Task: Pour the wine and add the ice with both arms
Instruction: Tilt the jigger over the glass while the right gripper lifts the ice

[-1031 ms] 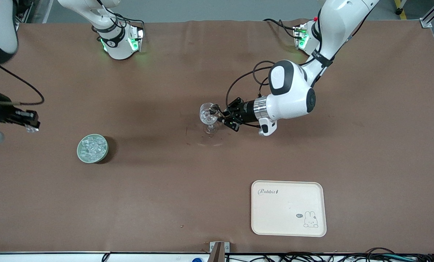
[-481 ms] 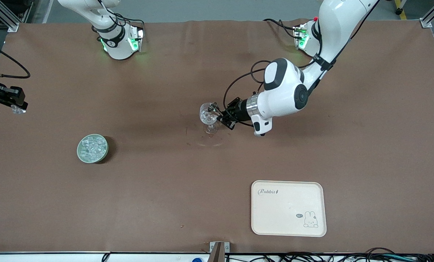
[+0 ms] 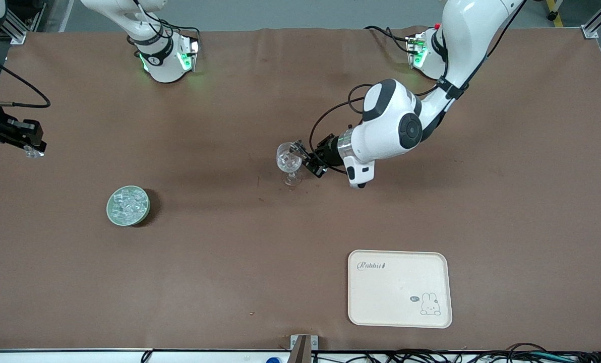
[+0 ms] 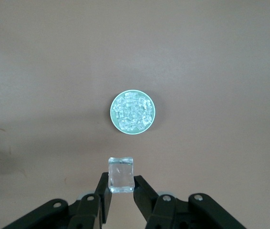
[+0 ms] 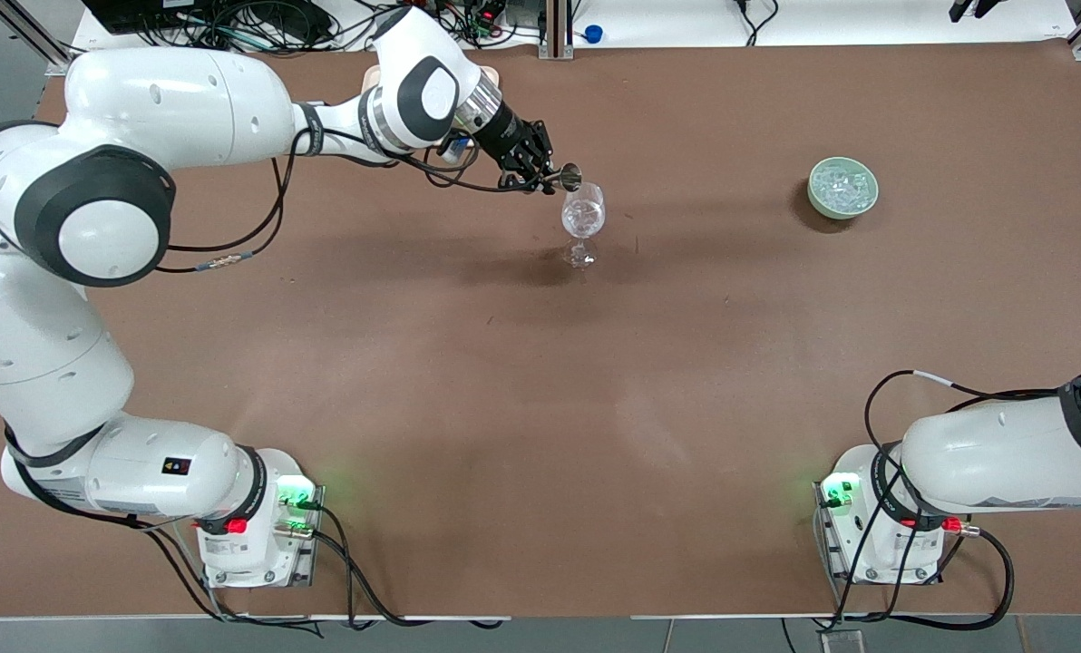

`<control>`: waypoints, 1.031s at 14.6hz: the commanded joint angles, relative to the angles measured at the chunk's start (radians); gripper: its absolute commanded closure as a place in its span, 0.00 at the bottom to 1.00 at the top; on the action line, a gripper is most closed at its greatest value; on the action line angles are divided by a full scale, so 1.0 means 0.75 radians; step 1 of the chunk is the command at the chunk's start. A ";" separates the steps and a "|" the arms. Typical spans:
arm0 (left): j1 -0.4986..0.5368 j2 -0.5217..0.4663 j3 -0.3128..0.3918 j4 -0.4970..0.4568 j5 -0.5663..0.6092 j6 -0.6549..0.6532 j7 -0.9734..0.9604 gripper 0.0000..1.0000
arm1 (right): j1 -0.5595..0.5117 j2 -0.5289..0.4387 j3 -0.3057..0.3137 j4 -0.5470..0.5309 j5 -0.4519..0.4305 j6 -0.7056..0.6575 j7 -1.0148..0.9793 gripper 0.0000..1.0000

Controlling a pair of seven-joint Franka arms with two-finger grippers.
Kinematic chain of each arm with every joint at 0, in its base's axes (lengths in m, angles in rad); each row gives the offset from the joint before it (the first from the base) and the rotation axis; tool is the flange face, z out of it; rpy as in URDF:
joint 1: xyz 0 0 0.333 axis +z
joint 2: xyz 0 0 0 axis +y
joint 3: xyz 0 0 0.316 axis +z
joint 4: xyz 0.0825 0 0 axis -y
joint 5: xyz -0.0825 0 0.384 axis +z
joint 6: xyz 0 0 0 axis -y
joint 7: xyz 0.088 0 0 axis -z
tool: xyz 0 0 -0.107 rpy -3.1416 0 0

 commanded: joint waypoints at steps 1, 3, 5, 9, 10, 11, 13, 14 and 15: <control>0.012 0.009 -0.016 0.032 0.022 -0.021 -0.044 0.99 | -0.033 -0.023 0.041 -0.022 0.005 0.000 0.016 0.98; 0.020 0.005 -0.026 0.034 0.000 -0.023 -0.042 0.99 | -0.033 -0.023 0.041 -0.022 0.005 0.000 0.016 0.98; 0.016 0.001 -0.028 0.038 -0.084 -0.029 -0.024 0.99 | -0.031 -0.023 0.041 -0.020 0.005 0.000 0.018 0.98; 0.016 -0.020 -0.024 0.052 -0.243 -0.053 0.015 1.00 | 0.001 -0.021 0.049 -0.016 0.009 -0.019 0.069 0.98; 0.018 -0.022 -0.018 0.071 -0.290 -0.098 0.058 1.00 | 0.016 -0.021 0.051 -0.016 0.024 -0.021 0.109 0.98; 0.020 -0.022 0.016 0.095 -0.374 -0.157 0.127 1.00 | 0.044 -0.021 0.055 -0.016 0.062 -0.027 0.183 0.98; 0.016 -0.030 0.141 0.130 -0.558 -0.329 0.240 0.99 | 0.057 -0.017 0.132 -0.014 0.085 -0.025 0.373 0.98; 0.012 -0.034 0.216 0.161 -0.652 -0.445 0.285 0.99 | 0.057 -0.015 0.183 -0.012 0.085 -0.025 0.461 0.98; 0.008 -0.038 0.276 0.173 -0.693 -0.505 0.301 0.99 | 0.061 -0.015 0.236 -0.014 0.085 -0.025 0.567 0.98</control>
